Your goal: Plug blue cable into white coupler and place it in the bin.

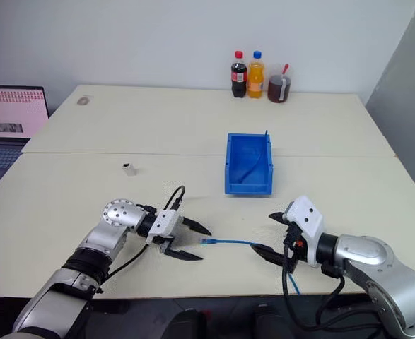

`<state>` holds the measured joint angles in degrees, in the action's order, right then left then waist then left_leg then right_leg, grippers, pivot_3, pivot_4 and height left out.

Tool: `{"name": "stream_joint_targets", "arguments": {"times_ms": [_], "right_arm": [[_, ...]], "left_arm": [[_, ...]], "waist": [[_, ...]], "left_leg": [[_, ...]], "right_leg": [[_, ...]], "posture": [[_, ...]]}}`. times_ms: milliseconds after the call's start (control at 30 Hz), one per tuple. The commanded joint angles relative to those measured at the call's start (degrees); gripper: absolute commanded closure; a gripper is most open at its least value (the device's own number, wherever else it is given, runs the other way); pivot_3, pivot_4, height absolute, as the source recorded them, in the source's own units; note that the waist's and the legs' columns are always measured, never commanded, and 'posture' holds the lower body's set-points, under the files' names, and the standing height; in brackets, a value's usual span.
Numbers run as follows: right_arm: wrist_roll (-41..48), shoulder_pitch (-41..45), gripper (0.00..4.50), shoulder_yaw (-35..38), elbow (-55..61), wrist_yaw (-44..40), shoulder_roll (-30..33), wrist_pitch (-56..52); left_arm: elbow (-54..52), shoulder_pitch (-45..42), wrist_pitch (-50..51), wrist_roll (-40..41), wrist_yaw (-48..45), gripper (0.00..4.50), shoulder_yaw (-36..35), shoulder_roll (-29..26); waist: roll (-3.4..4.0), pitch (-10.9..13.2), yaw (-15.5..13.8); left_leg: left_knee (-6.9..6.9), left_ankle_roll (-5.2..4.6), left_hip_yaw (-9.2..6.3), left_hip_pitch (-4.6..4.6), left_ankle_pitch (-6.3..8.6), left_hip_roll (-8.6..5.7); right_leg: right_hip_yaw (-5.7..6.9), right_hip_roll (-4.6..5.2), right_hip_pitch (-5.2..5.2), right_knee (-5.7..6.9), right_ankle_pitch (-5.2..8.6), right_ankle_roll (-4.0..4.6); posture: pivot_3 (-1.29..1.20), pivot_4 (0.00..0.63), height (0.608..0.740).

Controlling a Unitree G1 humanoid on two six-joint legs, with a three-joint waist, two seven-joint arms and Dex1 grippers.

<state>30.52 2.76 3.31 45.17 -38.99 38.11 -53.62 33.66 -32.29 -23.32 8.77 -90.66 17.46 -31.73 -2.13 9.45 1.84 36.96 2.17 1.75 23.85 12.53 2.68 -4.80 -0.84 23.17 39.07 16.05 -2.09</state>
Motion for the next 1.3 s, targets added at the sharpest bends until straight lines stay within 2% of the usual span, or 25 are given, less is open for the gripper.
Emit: {"name": "stream_joint_targets", "arguments": {"times_ms": [33, 400, 533, 633, 700, 833, 933, 1033, 1133, 1300], "right_arm": [[1.08, 1.30, 0.00, 1.04, 1.27, 0.55, 0.98, 1.04], [0.76, 2.83, 0.00, -0.42, -1.04, 0.29, 1.38, 2.44], [0.42, 3.51, 0.00, -0.87, -2.09, 0.18, 1.59, 2.96], [0.10, 4.03, 0.00, -1.33, -2.53, 0.56, 1.71, 3.30], [1.23, 5.08, 0.00, -0.62, -2.11, 1.67, 0.79, 2.30], [11.59, 8.00, 0.00, 4.50, -0.31, 6.81, -5.39, -4.57], [27.64, 8.92, 0.00, 8.68, 0.27, 14.07, -10.85, -10.31], [45.61, 5.41, 0.00, 9.23, -0.38, 20.08, -9.49, -12.24], [57.14, 1.33, 0.00, 8.26, -1.31, 24.09, -5.65, -10.69], [58.12, -2.32, 0.00, 5.25, -5.10, 28.08, -4.26, -7.74]], "left_arm": [[1.45, 0.95, -0.12, -4.65, 1.99, 2.11, 1.19, -1.88], [2.23, 1.24, -0.16, -5.65, 4.31, 4.21, 0.99, -3.18], [2.35, 1.30, 0.30, -6.23, 6.59, 4.25, 0.93, -3.28], [0.34, 1.77, 4.93, -5.83, 9.05, 4.25, 0.64, -2.84], [-3.73, 2.15, 15.53, -3.54, 9.99, 4.25, -0.06, -2.76], [-14.68, 1.23, 48.32, 7.31, 11.89, 4.25, -3.54, -1.88], [-22.49, 1.61, 67.42, 16.01, 14.23, 4.25, -6.61, -1.45], [-29.03, 2.24, 82.33, 24.34, 19.91, 4.25, -11.51, 1.49], [-32.24, 2.13, 92.18, 30.72, 25.03, 4.25, -16.72, 4.95], [-37.48, 2.18, 104.20, 40.86, 31.29, 4.25, -24.04, 9.58]], "waist": [[0.06, -0.07, 0.01], [0.25, -0.41, 0.01], [0.27, -0.56, 0.01], [0.34, -0.66, 0.01], [0.36, -0.69, 0.03], [0.35, -0.69, 0.16], [0.28, -0.64, 0.20], [0.28, -0.62, 0.11], [0.27, -0.61, -0.02], [0.24, -0.59, 0.33]], "left_leg": [[0.00, 0.00, 0.00, 0.00, 0.00, 0.00], [0.02, -0.02, 0.01, -0.02, -0.01, -0.01], [0.01, -0.02, 0.01, -0.03, -0.01, 0.01], [0.01, -0.02, 0.02, -0.04, -0.01, 0.01], [0.02, -0.02, 0.02, -0.05, -0.01, 0.01], [0.03, -0.02, -0.02, -0.02, -0.01, 0.02], [0.01, -0.02, -0.18, 0.09, -0.01, 0.05], [-0.03, -0.02, -0.32, 0.19, 0.00, 0.08], [-0.04, -0.04, -0.48, 0.33, 0.02, 0.12], [0.05, -0.05, -0.83, 0.37, 0.01, -0.05]], "right_leg": [[0.00, 0.00, -0.01, 0.00, 0.00, 0.00], [-0.02, -0.01, -0.02, 0.00, -0.03, -0.03], [-0.03, -0.02, -0.02, 0.00, -0.03, -0.03], [-0.05, -0.02, -0.02, -0.01, -0.03, -0.03], [-0.04, -0.02, -0.03, 0.00, -0.03, -0.03], [-0.04, -0.04, -0.01, 0.04, -0.04, -0.04], [0.03, -0.06, 0.04, -0.01, -0.03, -0.04], [0.07, -0.03, 0.07, -0.07, 0.02, -0.04], [0.28, 0.18, 0.06, -0.09, 0.09, -0.12], [0.49, 0.12, 0.02, -0.09, 0.09, -0.13]], "posture": [[0.00, 0.150, 0.740], [0.00, 0.150, 0.740], [0.00, 0.150, 0.740], [0.00, 0.150, 0.740], [0.00, 0.150, 0.740], [0.00, 0.150, 0.740], [0.00, 0.150, 0.740], [0.00, 0.150, 0.740], [0.00, 0.150, 0.740], [0.00, 0.150, 0.740]]}}
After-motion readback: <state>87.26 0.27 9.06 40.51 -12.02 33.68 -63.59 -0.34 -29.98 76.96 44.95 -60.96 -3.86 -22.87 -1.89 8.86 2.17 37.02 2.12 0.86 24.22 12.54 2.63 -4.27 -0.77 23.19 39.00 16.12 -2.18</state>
